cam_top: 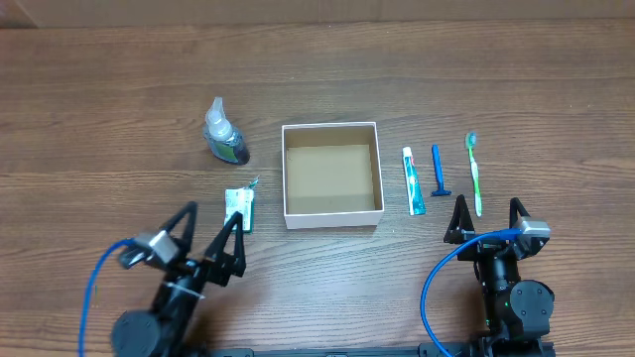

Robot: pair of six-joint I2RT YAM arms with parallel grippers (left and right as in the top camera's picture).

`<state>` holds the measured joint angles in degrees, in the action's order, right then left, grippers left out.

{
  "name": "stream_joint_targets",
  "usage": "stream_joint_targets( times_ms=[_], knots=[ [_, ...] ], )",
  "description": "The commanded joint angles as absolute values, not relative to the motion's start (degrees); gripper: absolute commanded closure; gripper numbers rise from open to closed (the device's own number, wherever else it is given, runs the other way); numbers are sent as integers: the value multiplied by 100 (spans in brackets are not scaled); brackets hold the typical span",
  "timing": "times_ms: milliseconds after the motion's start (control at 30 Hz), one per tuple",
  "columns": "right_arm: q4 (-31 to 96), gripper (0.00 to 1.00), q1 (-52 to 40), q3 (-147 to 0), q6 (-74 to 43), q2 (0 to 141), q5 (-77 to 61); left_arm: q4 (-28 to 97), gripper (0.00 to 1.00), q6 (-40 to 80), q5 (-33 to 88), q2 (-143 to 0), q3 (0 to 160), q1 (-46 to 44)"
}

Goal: Pack container
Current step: 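Move left gripper over the soap pump bottle and lower onto it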

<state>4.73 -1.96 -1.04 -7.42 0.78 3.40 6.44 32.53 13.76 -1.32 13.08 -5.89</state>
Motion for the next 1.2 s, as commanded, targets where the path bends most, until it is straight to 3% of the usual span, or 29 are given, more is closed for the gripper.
stream_joint_targets(
  times_ms=[0, 233, 433, 533, 667, 800, 1167],
  knots=[
    [445, 0, -174, -45, -705, 16, 351, 1087, 0, 2475, 873, -580, 2644, -580],
    [445, 0, -174, -45, -705, 16, 351, 2598, 0, 2128, 222, -2541, 5339, -580],
    [445, 0, -174, -45, -705, 16, 351, 5732, 0, 1199, 69, -5544, 8713, -580],
    [445, 0, -174, -45, -705, 16, 351, 7588, 0, 1177, 255, -7194, 10667, -580],
    [445, 0, -174, -45, -705, 16, 351, 9185, 0, 1173, 283, -8969, 12717, -578],
    [445, 0, -174, -45, -705, 16, 351, 9662, 0, 1162, 193, -10022, 13408, -580],
    [445, 0, -174, -45, -705, 16, 351, 9314, 0, -25, -97, -11358, 13397, -567]
  ],
)
